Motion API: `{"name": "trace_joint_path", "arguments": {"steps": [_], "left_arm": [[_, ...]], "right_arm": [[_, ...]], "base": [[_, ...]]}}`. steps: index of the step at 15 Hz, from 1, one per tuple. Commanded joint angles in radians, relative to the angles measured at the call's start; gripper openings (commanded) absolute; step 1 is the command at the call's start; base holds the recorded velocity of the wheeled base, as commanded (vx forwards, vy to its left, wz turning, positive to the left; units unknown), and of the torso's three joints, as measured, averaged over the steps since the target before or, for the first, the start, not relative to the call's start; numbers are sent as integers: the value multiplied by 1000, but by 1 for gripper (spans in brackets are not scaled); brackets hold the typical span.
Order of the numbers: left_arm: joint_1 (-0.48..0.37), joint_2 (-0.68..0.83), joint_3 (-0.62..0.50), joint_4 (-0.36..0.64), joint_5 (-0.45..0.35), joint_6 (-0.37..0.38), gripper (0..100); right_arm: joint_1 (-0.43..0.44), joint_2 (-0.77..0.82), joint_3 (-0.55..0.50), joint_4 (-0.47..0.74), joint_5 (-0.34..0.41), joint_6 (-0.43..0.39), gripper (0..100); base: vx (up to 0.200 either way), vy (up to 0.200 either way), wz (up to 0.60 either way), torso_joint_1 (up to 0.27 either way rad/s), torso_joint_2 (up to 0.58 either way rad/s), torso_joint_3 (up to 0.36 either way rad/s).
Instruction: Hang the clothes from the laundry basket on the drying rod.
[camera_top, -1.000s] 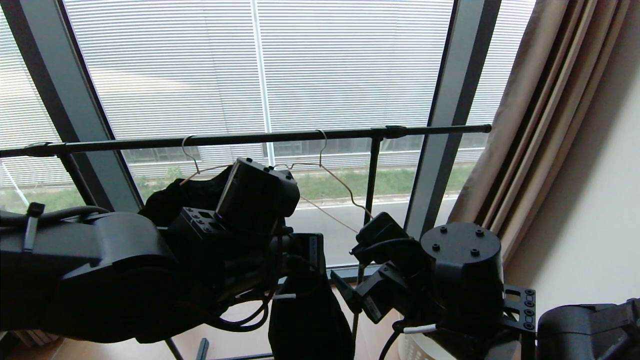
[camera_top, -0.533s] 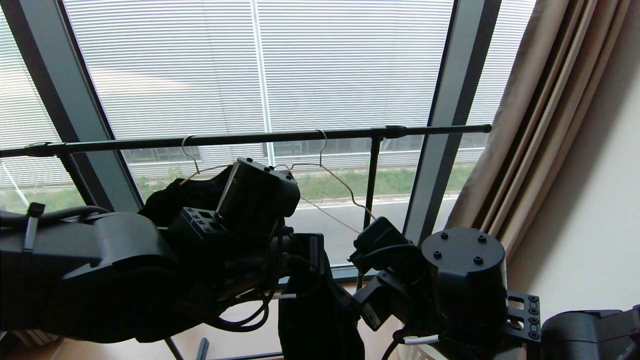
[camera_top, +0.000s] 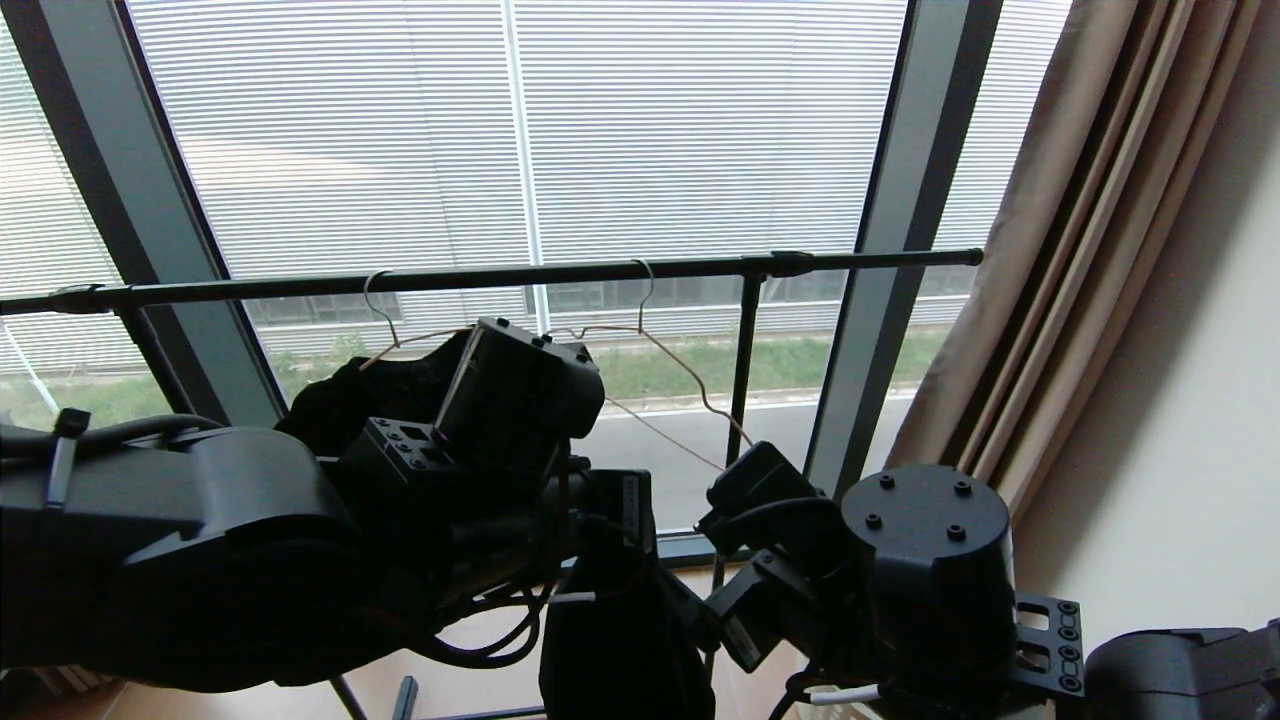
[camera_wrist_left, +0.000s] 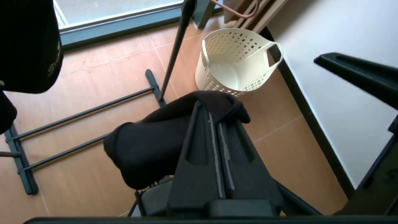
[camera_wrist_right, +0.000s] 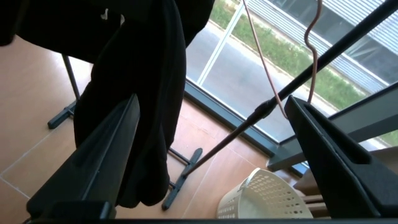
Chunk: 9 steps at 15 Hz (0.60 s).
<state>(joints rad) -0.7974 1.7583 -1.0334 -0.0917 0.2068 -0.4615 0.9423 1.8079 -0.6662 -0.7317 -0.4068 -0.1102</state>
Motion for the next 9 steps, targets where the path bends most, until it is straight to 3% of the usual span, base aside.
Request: {"name": "trace_joint_path", "arguments": {"steps": [1,9], "left_arm": [[0,0,0,0,0,0,0],[0,1,1,0,0,0,0]], "right_arm": [[0,-4,11,0,-1,3,100],[16,-2,11,-2,0,4,100]], "base": [[0,0,0,0,0,0],[0,0,0,0,0,0]]}}
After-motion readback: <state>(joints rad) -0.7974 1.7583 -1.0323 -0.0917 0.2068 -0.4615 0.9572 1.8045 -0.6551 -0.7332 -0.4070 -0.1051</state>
